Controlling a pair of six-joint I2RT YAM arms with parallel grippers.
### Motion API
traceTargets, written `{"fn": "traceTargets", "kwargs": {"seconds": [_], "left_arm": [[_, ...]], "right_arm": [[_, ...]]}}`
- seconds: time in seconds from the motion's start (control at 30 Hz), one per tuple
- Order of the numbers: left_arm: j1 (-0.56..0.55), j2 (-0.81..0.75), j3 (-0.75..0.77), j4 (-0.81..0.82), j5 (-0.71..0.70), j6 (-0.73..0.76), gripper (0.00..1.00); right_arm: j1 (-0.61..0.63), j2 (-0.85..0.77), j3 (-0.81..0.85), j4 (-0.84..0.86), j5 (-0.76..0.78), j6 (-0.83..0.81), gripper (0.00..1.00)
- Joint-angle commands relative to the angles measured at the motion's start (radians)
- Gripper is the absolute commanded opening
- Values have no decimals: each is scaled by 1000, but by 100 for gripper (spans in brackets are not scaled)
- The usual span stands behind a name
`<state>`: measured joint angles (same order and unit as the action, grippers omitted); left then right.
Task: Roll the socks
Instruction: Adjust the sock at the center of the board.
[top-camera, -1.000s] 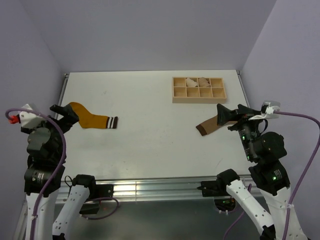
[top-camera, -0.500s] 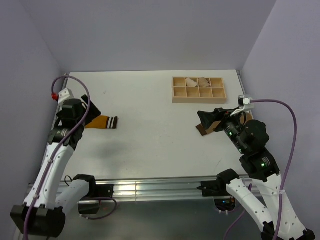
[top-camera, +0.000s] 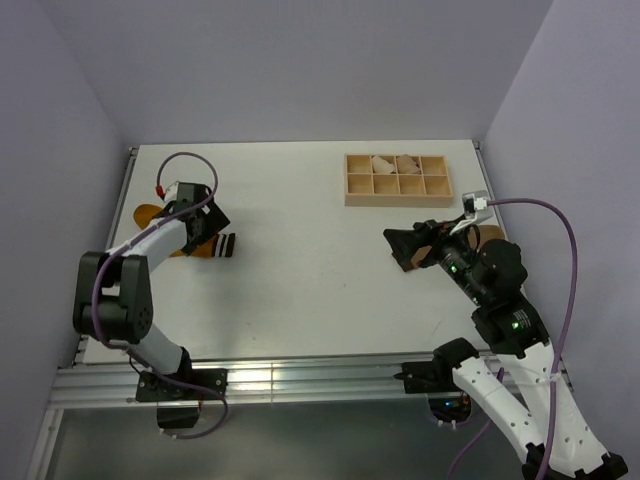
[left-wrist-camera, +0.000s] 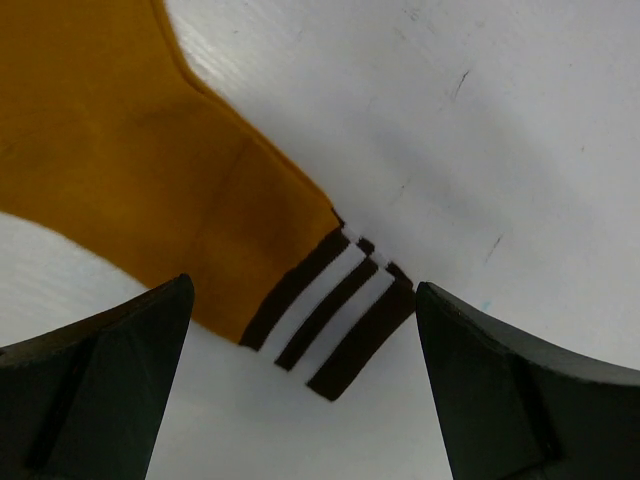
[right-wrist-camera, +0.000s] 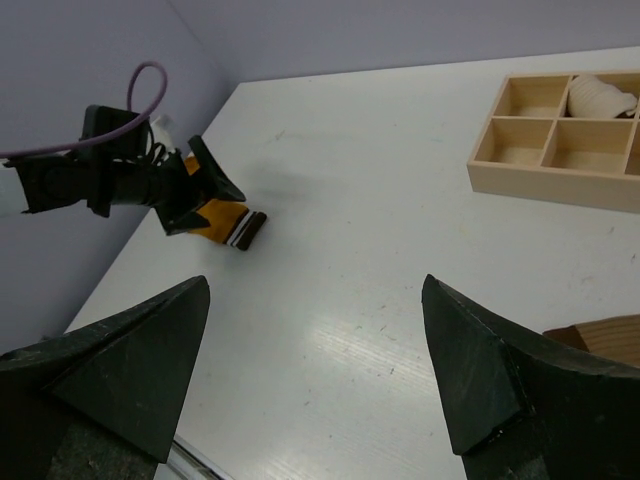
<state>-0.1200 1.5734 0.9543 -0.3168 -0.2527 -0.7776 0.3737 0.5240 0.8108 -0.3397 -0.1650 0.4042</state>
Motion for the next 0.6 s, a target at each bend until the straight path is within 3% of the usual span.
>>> {"fn": "traceTargets", "kwargs": {"seconds": [0.0,0.33,0.57], "left_arm": [[2,59,69,100,36,-14,100],[-49,184,66,200,113,29,100],[-182,234,60,209,176,34,99]], "right_arm": [[7,-15,-10,41,-5,7,93],[7,-12,-36,56,-10,13,93],[7,-9,-44,64,-10,18,92]]}}
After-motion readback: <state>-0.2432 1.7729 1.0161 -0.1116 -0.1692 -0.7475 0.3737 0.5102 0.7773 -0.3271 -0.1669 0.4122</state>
